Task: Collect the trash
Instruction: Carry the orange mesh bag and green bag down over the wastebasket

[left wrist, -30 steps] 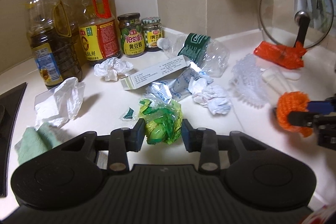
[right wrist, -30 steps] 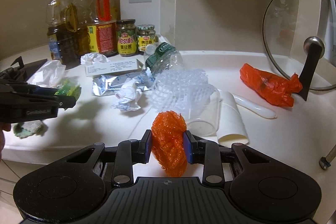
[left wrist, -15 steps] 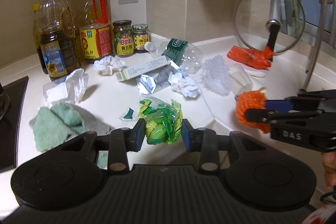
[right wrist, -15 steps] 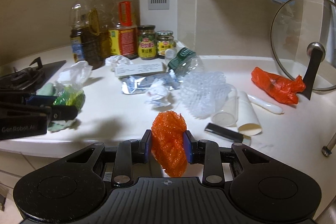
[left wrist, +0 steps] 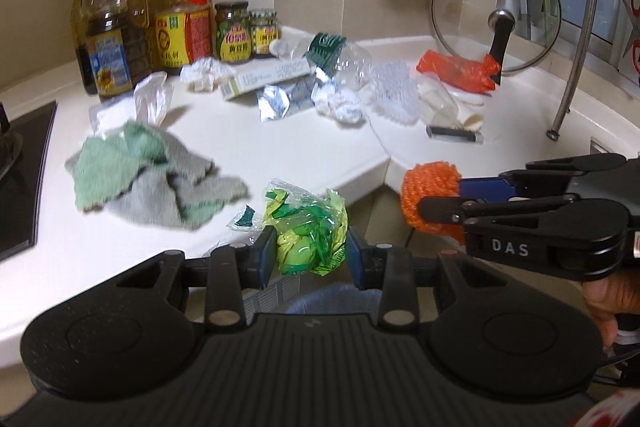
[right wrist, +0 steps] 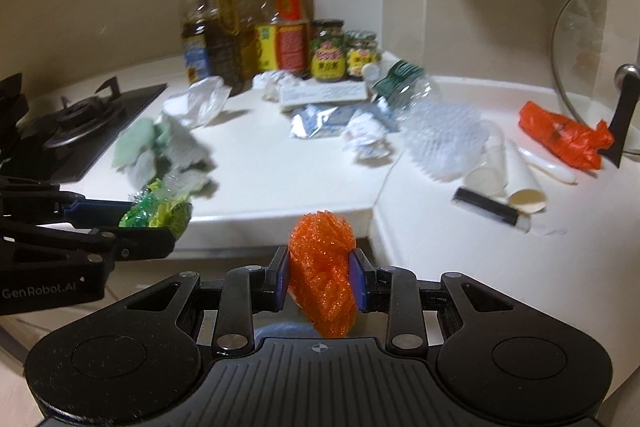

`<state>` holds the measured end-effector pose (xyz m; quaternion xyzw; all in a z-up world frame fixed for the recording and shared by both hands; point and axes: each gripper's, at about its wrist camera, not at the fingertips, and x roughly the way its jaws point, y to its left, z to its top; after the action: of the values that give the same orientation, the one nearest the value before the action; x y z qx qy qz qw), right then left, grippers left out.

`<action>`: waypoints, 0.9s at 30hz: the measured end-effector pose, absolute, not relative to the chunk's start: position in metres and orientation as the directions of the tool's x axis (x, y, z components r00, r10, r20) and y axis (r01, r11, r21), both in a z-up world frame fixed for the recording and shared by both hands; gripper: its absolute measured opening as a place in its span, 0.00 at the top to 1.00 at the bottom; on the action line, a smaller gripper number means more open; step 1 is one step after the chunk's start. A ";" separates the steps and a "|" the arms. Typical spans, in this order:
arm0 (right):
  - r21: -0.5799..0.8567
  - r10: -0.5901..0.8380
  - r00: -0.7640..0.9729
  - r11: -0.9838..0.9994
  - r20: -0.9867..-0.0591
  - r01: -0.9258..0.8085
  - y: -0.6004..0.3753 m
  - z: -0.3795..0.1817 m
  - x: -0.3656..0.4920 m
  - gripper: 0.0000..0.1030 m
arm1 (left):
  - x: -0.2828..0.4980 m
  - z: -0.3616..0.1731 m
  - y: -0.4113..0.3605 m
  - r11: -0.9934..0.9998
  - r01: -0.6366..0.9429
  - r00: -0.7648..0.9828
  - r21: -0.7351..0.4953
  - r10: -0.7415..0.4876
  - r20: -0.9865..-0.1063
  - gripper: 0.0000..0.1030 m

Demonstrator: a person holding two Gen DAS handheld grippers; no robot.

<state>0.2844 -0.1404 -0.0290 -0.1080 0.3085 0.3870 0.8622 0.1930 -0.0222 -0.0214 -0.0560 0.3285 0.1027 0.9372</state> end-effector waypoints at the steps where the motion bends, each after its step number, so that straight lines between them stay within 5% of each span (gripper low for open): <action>1: 0.052 0.601 0.502 0.671 -0.622 -0.740 -0.139 -0.031 0.282 0.69 | 0.190 -0.024 -0.022 0.972 -0.232 0.758 -0.041 0.154 -0.634 0.68; 27: 0.018 0.486 0.313 0.563 -0.816 -0.826 -0.103 -0.131 0.258 0.69 | 0.174 -0.116 -0.009 0.964 -0.246 0.608 -0.106 0.068 -0.791 0.68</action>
<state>0.2581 -0.1030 -0.1309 -0.2076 0.4099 0.4190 0.7832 0.1740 -0.0090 -0.1165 -0.1023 0.4339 0.0882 0.8908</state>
